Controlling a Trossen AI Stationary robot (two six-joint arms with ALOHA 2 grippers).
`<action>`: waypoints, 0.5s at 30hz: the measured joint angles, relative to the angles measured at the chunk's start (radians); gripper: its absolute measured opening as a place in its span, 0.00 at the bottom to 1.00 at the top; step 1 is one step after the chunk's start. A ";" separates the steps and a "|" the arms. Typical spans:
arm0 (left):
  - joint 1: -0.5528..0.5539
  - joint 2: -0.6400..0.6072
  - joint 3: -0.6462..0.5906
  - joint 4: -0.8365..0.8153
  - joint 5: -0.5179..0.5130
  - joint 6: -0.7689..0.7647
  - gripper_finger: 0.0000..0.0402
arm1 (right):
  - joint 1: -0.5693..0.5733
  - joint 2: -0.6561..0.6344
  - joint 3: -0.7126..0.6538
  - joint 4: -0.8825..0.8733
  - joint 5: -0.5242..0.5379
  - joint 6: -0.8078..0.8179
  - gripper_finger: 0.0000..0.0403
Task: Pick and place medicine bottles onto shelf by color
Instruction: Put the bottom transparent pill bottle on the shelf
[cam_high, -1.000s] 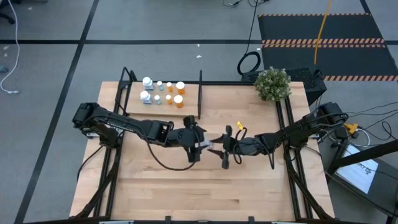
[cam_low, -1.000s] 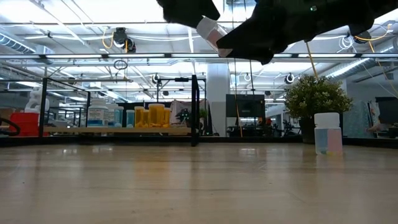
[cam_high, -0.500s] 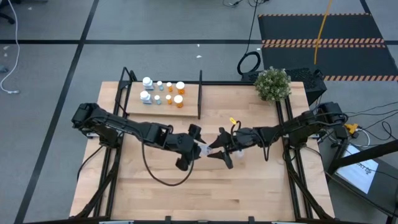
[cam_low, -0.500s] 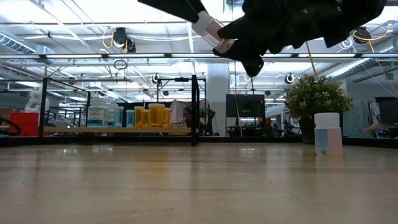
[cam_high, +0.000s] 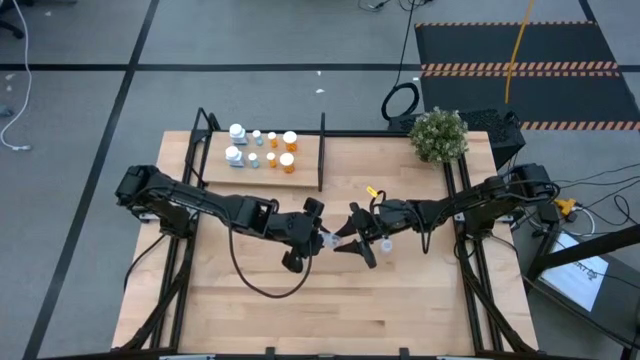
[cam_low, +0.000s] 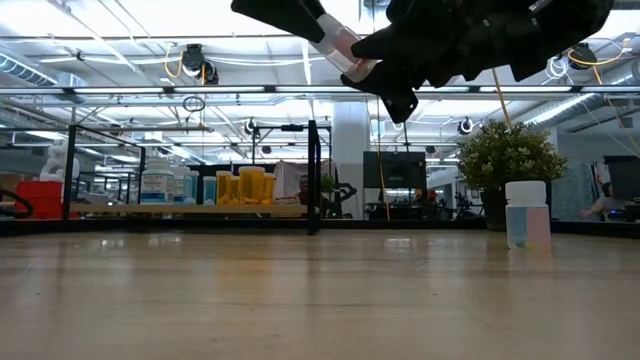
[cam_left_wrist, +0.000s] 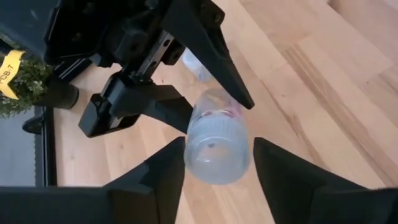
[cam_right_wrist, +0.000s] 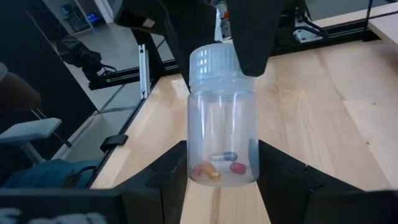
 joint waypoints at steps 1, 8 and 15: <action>0.000 0.000 0.000 0.001 0.000 -0.005 0.46 | 0.000 0.000 0.000 0.000 0.000 -0.002 0.41; 0.000 0.000 0.000 0.011 0.000 -0.039 0.39 | 0.000 0.000 0.000 0.001 0.002 -0.015 0.41; 0.000 0.000 0.000 0.004 0.000 -0.056 0.39 | 0.000 0.000 0.000 0.010 0.008 -0.014 0.41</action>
